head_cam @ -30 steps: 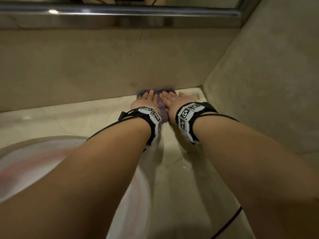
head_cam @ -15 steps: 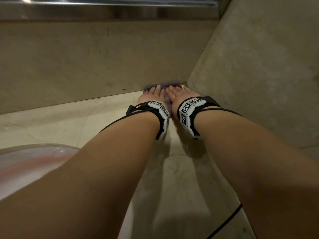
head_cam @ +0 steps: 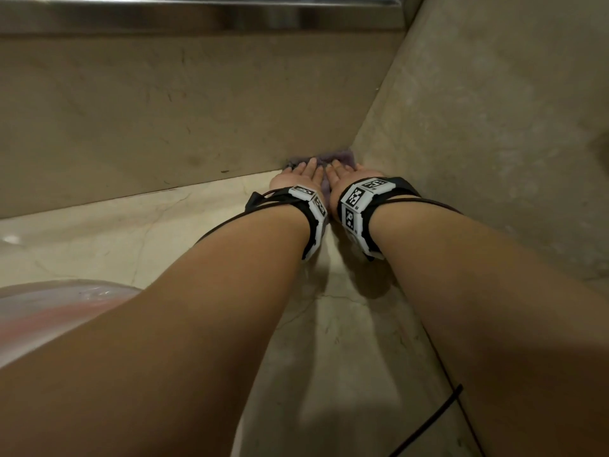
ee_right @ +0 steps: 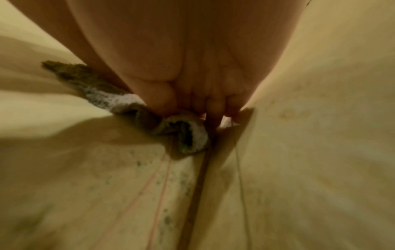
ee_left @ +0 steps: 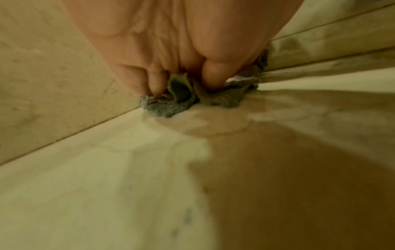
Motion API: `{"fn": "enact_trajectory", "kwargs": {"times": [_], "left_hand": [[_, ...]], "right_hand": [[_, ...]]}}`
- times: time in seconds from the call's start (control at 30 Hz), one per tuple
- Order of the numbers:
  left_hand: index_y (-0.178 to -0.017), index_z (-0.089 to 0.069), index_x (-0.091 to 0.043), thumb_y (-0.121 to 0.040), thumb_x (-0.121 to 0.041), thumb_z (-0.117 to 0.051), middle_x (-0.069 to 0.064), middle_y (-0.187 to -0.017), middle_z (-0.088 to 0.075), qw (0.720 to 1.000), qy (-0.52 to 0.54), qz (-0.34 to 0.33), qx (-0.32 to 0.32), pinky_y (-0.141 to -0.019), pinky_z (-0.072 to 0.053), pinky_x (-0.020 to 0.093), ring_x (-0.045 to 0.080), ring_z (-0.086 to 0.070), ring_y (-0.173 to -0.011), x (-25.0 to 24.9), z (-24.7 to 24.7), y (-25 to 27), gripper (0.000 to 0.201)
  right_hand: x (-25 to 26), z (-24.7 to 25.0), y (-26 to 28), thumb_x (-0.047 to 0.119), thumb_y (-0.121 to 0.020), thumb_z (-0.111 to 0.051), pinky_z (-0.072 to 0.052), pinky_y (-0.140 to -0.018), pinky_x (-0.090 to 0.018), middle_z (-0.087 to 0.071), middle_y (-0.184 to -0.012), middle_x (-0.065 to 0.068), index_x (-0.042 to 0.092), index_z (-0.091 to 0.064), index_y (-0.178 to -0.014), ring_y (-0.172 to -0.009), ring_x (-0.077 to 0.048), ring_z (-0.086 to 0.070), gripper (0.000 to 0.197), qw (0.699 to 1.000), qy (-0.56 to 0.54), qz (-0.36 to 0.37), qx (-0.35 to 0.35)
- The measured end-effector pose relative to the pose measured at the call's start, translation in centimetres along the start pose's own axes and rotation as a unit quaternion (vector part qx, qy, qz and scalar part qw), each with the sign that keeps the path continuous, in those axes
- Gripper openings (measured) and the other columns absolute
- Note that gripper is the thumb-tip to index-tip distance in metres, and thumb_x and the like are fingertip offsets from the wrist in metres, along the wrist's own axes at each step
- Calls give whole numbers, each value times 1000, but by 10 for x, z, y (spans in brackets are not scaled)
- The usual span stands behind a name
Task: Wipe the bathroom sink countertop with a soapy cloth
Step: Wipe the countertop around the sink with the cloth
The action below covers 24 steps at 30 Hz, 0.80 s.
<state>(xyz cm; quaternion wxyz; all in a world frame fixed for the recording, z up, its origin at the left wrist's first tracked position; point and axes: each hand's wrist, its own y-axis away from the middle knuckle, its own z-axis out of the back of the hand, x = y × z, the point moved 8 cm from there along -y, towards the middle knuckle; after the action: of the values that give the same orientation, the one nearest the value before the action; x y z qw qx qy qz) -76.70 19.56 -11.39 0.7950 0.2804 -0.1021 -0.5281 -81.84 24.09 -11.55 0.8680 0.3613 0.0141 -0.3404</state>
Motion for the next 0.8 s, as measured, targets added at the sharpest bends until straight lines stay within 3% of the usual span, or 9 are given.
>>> {"fn": "enact_trajectory", "kwargs": {"times": [0.47, 0.8], "left_hand": [[-151, 7, -11, -99, -38, -24, 6, -160, 13, 999, -43, -20, 5, -121, -1, 33, 21, 5, -149, -7, -7, 17, 67], [-151, 9, -11, -97, -40, -29, 5, -159, 16, 998, -53, -21, 26, -122, 0, 34, 20, 7, -149, -19, -20, 36, 72]], "right_hand": [[3, -3, 32, 48, -96, -26, 1, -121, -38, 6, -160, -9, 6, 6, -151, -149, -20, -2, 77, 996, 81, 8, 36], [4, -18, 54, 48, -95, -30, 3, -120, -37, 5, -160, -9, 6, 4, -151, -149, -19, -2, 77, 996, 71, 9, 52]]}}
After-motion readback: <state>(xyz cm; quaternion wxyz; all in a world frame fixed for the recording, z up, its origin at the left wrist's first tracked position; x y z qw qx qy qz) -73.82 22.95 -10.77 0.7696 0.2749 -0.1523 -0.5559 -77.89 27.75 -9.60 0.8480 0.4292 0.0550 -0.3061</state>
